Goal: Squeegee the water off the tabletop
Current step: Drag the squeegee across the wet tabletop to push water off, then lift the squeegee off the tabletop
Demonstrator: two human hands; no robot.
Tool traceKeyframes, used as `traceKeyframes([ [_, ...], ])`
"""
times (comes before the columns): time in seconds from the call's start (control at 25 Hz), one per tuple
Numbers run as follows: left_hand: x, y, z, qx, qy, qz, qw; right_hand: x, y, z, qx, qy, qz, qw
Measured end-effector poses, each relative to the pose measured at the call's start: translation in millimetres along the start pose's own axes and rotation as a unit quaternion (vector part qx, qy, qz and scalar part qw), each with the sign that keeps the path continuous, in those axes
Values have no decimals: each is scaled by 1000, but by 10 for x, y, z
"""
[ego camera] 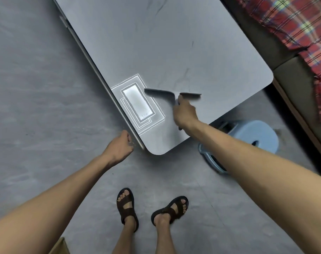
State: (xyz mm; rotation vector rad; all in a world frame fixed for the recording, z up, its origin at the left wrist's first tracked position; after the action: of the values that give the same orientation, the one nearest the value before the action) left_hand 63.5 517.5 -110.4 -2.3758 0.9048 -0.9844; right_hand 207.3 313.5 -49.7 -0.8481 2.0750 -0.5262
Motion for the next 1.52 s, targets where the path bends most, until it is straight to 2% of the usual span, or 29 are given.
traceKeyframes([
  [0.08, -47, -15, -12, 1, -1, -2, 1000, 31, 263, -313, -38, -96, -107, 989],
  [0.28, -52, 8, -14, 11, 7, 9, 1000, 700, -4, -854, -112, -174, -242, 948],
  [0.36, 53, 112, -21, -7, 21, 21, 1000, 955, -180, -1105, -121, -182, -274, 937],
  [0.52, 328, 360, -15, -39, 57, 44, 997, 1394, -720, -1190, -116, -136, -299, 937],
  [0.6, 432, 520, 23, -53, 77, 69, 993, 1445, -954, -1104, -80, -117, -267, 953],
  [0.76, 467, 800, 131, -92, 94, 136, 982, 1195, -1043, -586, 16, -46, -128, 991],
  [0.88, 391, 860, 193, -113, 79, 146, 980, 1061, -773, -468, 10, -10, -117, 993],
  [1.0, 357, 843, 201, -130, 73, 146, 978, 1105, -547, -808, 0, -48, -157, 986],
  [1.12, 420, 760, 124, -102, 73, 117, 985, 1345, -445, -1181, -41, -75, -161, 983],
  [1.24, 491, 676, -43, -72, 73, 120, 988, 1698, -536, -1404, -82, -28, -162, 983],
  [1.44, 873, 661, -174, -77, 78, 121, 987, 1894, -986, -1491, -19, 1, -115, 993],
  [1.52, 1176, 754, -238, -87, 77, 65, 991, 2086, -1107, -1454, -1, 49, -8, 999],
])
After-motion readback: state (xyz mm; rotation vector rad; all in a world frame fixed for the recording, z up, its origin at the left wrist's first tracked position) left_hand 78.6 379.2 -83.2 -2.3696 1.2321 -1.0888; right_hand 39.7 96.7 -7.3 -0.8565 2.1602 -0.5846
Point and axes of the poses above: each hand's wrist, its own z-axis towards the middle knuckle, its own y-axis out of the palm, x = y × z, the point moved 8 cm from there along z, towards the middle knuckle, and after that the axes turned 1 degree about z, right-handed, at the moved point
